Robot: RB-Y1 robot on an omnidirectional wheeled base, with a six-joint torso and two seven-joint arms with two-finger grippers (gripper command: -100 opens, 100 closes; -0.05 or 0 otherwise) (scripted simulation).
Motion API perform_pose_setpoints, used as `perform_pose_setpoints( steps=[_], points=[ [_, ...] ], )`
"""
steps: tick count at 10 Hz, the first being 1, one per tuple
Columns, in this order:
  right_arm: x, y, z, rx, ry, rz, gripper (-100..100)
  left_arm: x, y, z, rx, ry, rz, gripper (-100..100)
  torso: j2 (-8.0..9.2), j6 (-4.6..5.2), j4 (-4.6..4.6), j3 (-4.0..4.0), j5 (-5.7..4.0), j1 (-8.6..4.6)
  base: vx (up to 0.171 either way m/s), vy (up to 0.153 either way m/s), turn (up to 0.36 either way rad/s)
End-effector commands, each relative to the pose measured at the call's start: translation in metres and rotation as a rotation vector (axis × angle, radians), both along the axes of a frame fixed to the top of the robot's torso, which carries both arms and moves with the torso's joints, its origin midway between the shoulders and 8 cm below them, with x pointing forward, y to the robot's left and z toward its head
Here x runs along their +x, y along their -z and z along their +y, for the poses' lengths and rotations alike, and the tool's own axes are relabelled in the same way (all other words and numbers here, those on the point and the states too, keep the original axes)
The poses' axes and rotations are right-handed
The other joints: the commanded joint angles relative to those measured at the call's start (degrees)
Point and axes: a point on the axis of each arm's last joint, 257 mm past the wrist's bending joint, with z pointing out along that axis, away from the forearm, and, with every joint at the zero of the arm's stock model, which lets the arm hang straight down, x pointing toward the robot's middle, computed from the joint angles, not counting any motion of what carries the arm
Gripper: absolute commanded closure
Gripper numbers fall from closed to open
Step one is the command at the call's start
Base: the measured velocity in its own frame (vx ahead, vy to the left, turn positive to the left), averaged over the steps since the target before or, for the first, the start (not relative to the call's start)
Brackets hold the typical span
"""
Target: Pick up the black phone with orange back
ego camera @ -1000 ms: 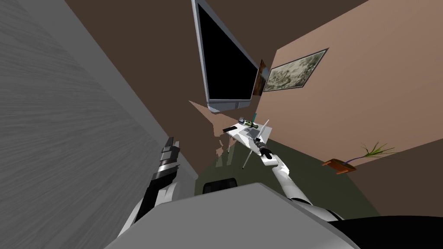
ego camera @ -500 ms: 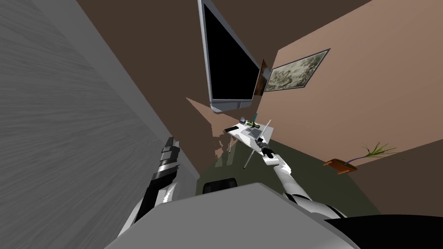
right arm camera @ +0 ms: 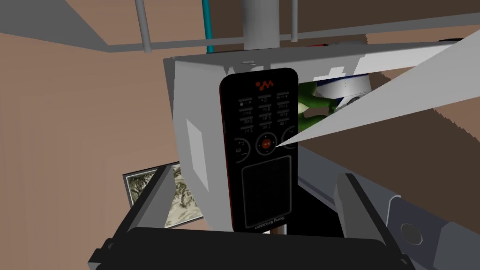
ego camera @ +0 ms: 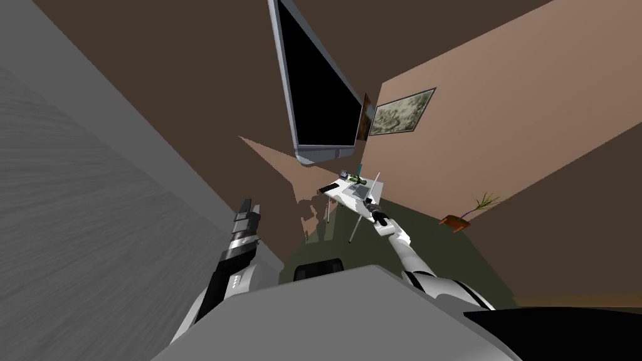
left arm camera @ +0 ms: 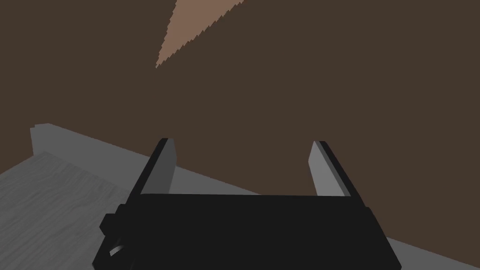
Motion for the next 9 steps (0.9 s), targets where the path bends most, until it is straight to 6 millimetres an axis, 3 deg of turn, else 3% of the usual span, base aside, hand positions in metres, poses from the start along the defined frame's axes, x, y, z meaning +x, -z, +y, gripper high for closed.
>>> perform_pose_setpoints(
  steps=[1, 2, 4, 5, 7, 8, 9],
  points=[
    [0.019, -0.001, 0.028, 0.000, -0.062, -0.003, -100, 0.000, 0.000, 0.000, 0.000, 0.000, 0.000, 0, 0.00, 0.00, 0.00, 0.00, 0.00, 0.00, 0.099, 0.021, -0.431],
    [0.019, 0.000, 0.029, 0.005, -0.063, -0.004, -100, 0.000, 0.000, 0.000, 0.000, 0.000, 0.000, 0, -0.03, 0.01, -0.01, -0.02, 0.00, 0.04, 0.074, 0.024, -0.151],
    [0.044, 0.000, 0.067, 0.001, -0.149, -0.004, -100, 0.000, 0.000, 0.000, 0.000, 0.000, 0.000, 0, 0.03, -0.01, 0.00, 0.02, 0.00, 0.01, 0.087, 0.014, -0.322],
    [0.044, 0.000, 0.067, 0.005, -0.150, -0.004, -100, 0.000, 0.000, 0.000, 0.000, 0.000, 0.000, 0, 0.01, 0.00, 0.00, 0.00, 0.00, 0.01, 0.065, 0.018, -0.183],
    [0.066, -0.001, 0.105, -0.004, -0.236, 0.000, -100, 0.000, 0.000, 0.000, 0.000, 0.000, 0.000, 0, 0.05, -0.01, 0.01, 0.02, -0.01, -0.02, 0.083, 0.014, -0.377],
    [0.067, 0.000, 0.106, 0.002, -0.237, -0.001, -100, 0.000, 0.000, 0.000, 0.000, 0.000, 0.000, 0, 0.00, 0.00, 0.00, 0.00, 0.00, -0.02, 0.070, 0.037, -0.143],
    [0.076, -0.001, 0.126, 0.000, -0.281, 0.002, -100, 0.000, 0.000, 0.000, 0.000, 0.000, 0.000, 0, 0.05, -0.08, 0.00, 0.02, 0.00, 0.03, 0.072, 0.033, -0.247]
  ],
)
